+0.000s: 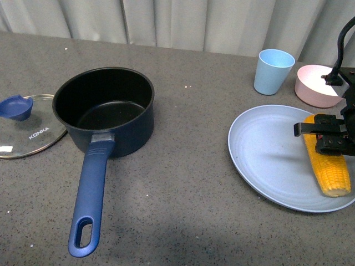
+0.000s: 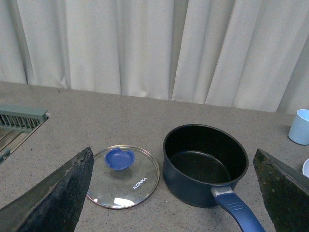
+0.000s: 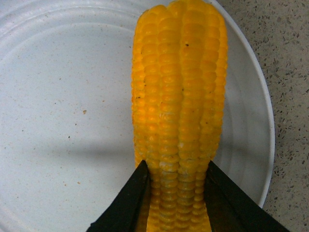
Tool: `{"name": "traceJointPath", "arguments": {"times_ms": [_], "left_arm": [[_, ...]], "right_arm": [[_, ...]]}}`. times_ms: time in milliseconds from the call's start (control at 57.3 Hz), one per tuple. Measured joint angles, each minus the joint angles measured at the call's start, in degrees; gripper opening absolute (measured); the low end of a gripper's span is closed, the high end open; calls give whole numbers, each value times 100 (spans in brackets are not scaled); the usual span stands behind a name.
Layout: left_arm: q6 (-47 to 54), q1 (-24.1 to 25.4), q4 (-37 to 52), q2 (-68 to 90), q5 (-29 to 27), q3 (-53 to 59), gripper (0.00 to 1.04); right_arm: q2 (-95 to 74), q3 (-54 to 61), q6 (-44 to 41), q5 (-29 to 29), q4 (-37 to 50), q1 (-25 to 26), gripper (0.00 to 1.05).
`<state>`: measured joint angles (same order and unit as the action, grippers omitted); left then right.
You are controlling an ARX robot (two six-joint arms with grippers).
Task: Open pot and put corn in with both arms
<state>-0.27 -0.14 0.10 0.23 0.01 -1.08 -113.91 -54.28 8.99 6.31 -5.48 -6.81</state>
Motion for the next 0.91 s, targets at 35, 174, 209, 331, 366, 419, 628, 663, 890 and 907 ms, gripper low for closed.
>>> {"name": "traceJointPath", "arguments": {"times_ms": [35,174,209,331,366,419,628,663,890,907], "left_arm": [[0,0,0,0,0,0,98],[0,0,0,0,0,0,98],[0,0,0,0,-2,0,98],[0,0,0,0,0,0,98],[0,0,0,0,-2,0,98],[0,0,0,0,0,0,98],[0,0,0,0,0,0,98],[0,0,0,0,0,0,98],[0,0,0,0,0,0,98],[0,0,0,0,0,0,98]], "right_arm": [[2,0,-7,-17,2,-9,22],[61,0,-20,-149,13,-57,12],[94,2,-26,-192,15,-70,10],[411,87,-197,-278,195,-151,7],[551,107,-286,-391,240,-184,7],[734,105,-332,-667,225,-232,6],[992,-400,-278,-1869,-7,-621,5],[984,-535,-229,-2037,-44,-708,5],[293,-2092,315,-3091,-433,-1526,5],[245,-2153,334,-3093,-448,-1554,5]]}}
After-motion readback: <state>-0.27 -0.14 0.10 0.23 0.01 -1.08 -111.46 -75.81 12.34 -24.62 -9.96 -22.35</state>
